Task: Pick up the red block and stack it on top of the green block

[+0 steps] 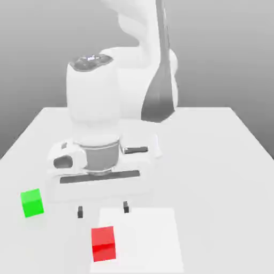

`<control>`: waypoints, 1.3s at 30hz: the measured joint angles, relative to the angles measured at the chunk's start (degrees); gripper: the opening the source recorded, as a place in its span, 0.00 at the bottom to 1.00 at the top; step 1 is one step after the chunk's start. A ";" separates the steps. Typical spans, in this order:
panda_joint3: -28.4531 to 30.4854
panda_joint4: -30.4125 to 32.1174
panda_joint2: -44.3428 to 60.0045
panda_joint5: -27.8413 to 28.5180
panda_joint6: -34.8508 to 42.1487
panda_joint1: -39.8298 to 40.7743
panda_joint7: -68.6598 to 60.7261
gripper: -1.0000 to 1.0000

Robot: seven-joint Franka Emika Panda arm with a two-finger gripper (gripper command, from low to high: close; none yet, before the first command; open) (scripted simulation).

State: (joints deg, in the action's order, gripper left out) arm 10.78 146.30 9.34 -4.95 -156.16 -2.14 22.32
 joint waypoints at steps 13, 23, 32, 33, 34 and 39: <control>-2.99 -1.03 8.87 -3.25 -6.99 2.40 -2.77 0.00; 7.01 3.96 -6.32 4.91 2.64 12.84 -11.42 0.00; 10.98 7.44 -7.26 2.55 0.41 24.92 -29.02 0.00; 10.38 7.38 -5.78 1.05 -0.89 24.82 -30.18 0.00; 9.72 7.31 -4.24 -0.53 -2.24 25.10 -31.36 0.00; 7.32 7.16 0.17 -4.90 -6.06 26.69 -34.51 1.00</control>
